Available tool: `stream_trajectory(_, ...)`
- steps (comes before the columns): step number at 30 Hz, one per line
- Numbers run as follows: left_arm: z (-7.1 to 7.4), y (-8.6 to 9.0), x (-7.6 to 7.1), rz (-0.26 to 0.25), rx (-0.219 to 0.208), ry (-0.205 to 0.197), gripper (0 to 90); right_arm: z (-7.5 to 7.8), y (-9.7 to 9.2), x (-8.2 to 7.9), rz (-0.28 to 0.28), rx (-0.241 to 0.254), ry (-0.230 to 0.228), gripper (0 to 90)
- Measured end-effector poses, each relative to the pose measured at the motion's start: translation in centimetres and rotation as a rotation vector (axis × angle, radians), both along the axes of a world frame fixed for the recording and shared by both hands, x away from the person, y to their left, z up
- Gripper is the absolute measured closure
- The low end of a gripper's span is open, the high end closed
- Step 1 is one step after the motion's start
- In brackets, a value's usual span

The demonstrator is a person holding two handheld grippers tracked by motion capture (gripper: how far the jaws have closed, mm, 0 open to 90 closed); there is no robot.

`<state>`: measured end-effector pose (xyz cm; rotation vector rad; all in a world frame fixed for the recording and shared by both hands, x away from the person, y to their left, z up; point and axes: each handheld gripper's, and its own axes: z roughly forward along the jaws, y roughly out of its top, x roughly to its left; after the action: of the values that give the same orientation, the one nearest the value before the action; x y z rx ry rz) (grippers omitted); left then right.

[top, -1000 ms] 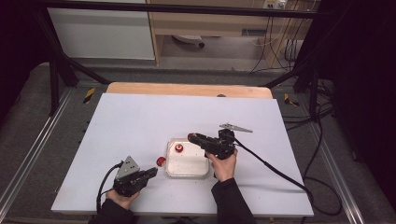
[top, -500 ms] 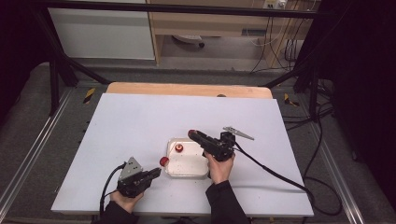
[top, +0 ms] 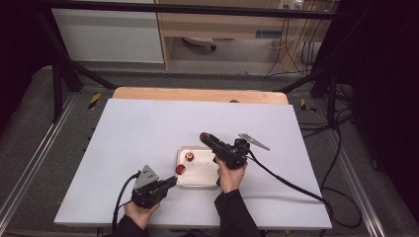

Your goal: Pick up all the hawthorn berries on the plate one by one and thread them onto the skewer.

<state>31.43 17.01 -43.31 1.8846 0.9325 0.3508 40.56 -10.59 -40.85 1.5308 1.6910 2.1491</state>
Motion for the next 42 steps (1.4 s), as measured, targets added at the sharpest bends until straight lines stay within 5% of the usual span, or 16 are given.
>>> stream_trajectory(16, 0.4, -2.7, 0.7, 0.019, -0.053, 0.008, 88.1, 0.4, -0.2, 0.1, -0.043, 0.05, -0.035, 63.0)
stream_trajectory(42, 0.2, -3.2, 0.9, 0.04, -0.072, 0.002, 88.0, -0.1, 0.3, 0.1, -0.055, 0.102, -0.033, 63.0)
